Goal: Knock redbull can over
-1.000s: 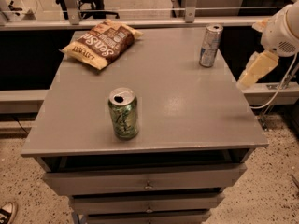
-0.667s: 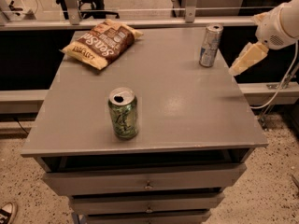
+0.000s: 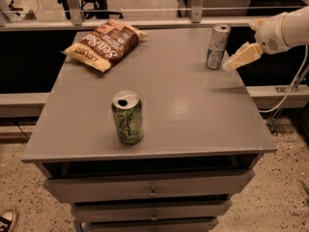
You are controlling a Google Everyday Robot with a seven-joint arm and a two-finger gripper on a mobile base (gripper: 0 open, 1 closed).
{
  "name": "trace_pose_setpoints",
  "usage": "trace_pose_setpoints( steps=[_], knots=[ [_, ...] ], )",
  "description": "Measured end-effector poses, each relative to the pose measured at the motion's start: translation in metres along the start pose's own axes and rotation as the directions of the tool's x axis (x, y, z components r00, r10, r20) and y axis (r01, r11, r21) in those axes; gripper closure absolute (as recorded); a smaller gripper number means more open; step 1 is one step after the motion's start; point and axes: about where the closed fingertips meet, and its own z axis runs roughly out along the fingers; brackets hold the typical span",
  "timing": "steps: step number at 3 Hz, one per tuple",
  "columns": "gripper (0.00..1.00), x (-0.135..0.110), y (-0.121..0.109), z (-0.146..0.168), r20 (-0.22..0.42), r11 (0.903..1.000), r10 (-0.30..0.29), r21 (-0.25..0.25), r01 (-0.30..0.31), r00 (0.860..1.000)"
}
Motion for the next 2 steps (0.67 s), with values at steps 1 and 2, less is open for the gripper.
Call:
trace_pose_setpoints(
  steps=[1, 2],
  knots=[
    [0.0, -0.005, 0.018, 0.02, 0.1, 0.9959, 0.064, -0.07, -0.057, 0.993],
    [0.0, -0.014, 0.041, 0.04, 0.184, 0.9853, 0.111, -0.149, -0.084, 0.977]
  ],
)
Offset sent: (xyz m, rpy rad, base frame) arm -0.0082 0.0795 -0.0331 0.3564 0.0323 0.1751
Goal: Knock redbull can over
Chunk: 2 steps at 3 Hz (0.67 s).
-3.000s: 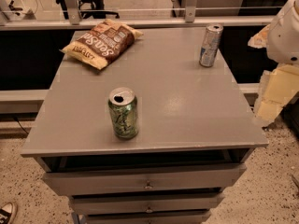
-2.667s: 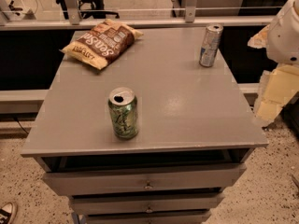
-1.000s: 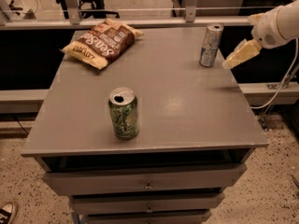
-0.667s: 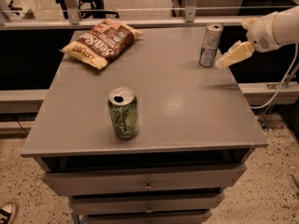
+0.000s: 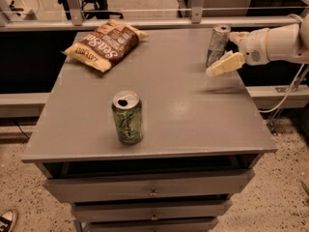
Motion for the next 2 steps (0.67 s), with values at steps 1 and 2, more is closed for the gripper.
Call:
trace_pose_setpoints(
  steps=[1, 2],
  knots=[
    [0.0, -0.011, 0.023, 0.023, 0.084, 0.9954, 0.04, -0.09, -0.032, 0.996],
    [0.0, -0.046, 0.063, 0.035, 0.185, 0.9791, 0.033, -0.203, 0.005, 0.982]
  ],
)
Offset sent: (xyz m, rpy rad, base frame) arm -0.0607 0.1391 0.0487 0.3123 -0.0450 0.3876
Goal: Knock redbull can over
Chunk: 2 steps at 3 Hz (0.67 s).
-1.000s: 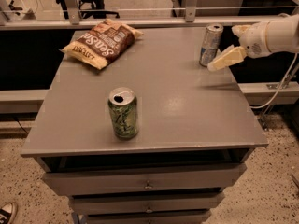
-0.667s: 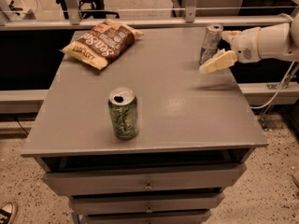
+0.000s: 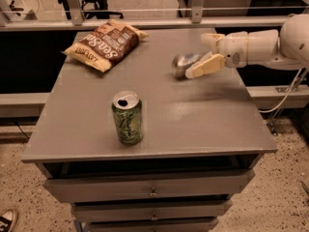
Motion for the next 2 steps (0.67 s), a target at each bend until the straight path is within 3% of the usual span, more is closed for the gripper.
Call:
trace_pose_setpoints(
  steps=[1, 2],
  knots=[
    [0.0, -0.04, 0.039, 0.013, 0.097, 0.9923, -0.053, -0.106, 0.063, 0.994],
    [0.0, -0.061, 0.053, 0.005, 0.128, 0.9848, -0.097, -0.131, 0.114, 0.987]
  ],
)
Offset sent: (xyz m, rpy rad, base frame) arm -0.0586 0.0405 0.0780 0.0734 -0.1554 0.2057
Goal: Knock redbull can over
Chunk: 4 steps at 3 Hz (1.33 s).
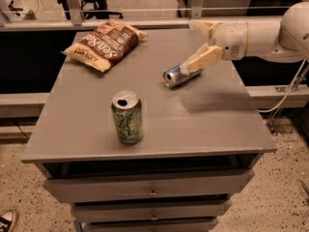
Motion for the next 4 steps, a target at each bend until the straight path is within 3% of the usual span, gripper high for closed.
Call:
trace_pose_setpoints(
  steps=[1, 2, 3, 4],
  knots=[
    [0.0, -0.014, -0.002, -0.031, -0.021, 0.9971, -0.066, 0.037, 0.067, 0.998],
    [0.0, -0.025, -0.007, -0.08, -0.079, 0.9844, -0.14, 0.096, 0.147, 0.987],
    [0.0, -0.031, -0.007, -0.14, -0.15, 0.9646, -0.187, 0.16, 0.21, 0.971],
    [0.0, -0.033, -0.007, -0.143, -0.151, 0.9631, -0.19, 0.164, 0.214, 0.97]
  ],
)
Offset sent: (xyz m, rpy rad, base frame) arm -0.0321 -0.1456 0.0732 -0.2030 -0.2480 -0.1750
